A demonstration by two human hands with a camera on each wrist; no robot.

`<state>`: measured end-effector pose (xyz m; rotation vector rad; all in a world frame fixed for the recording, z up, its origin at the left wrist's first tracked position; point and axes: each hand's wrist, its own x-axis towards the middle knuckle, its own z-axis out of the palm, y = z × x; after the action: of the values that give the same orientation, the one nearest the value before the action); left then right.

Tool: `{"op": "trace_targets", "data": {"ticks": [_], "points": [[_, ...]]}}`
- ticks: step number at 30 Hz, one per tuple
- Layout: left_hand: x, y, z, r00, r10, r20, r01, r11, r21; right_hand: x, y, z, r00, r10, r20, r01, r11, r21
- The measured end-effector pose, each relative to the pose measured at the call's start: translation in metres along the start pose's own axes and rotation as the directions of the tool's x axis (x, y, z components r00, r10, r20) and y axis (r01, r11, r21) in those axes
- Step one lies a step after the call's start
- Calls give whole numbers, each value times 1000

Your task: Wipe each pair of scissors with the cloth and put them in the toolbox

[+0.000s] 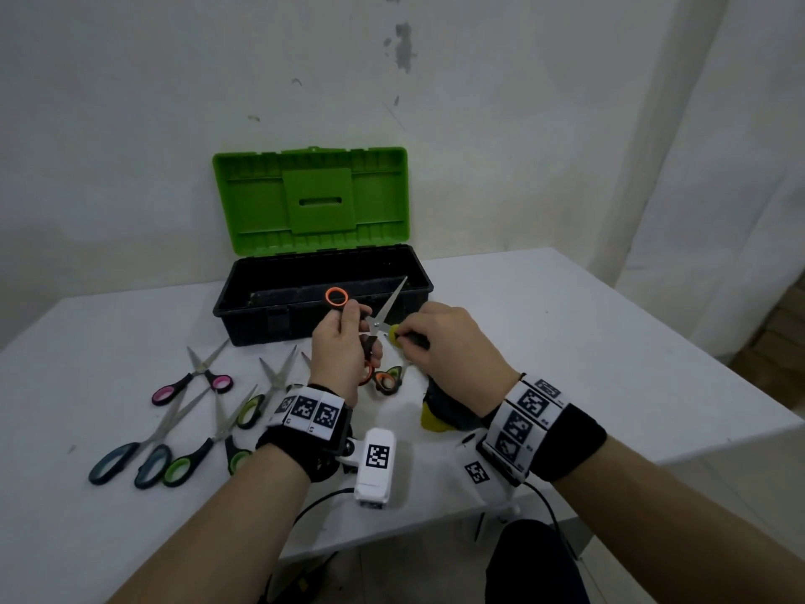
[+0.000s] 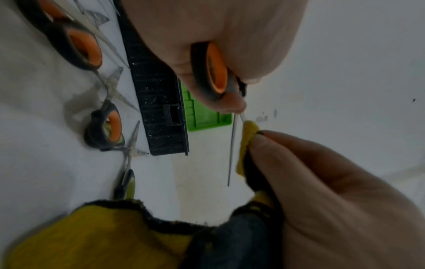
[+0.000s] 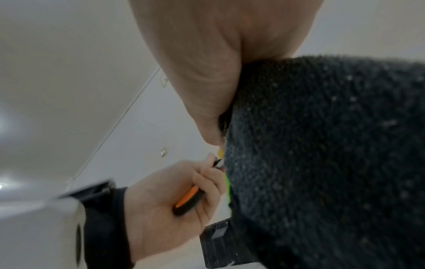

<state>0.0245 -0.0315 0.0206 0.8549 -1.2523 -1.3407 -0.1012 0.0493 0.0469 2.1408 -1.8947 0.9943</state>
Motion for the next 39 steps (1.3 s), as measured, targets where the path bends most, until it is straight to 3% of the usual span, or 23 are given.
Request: {"op": "trace_targets", "data": {"ticks": [8,14,19,23,29,34,37,39], "points": [[10,10,-20,999,7,-32,-8,999,-34,-10,38,-6,972,230,39,-229,972,-46],[10,17,-20,996,-59,72,61,998,-21,4,75,-22,922,384,-38,-385,923,3],[10,12,-18,976,-122,180,136,989,-65,18,102,-19,854,516,71,-512,856,-66],[8,6,-19,969,-166,184,185,979,-90,23,109,-9,834,508,214,-497,861,-106],[9,-2,-15,957,-247,150,273,943,-190,16,113,-3,756,469,457,-410,883,-228],[9,-5,-2,959,-266,98,282,926,-252,14,106,-7,740,477,474,-415,878,-236],[12,-3,8,961,-269,67,276,908,-315,16,89,-14,761,486,430,-387,872,-299],[15,-1,13,956,-288,51,288,896,-338,17,71,-19,785,422,453,-420,901,-112]]}}
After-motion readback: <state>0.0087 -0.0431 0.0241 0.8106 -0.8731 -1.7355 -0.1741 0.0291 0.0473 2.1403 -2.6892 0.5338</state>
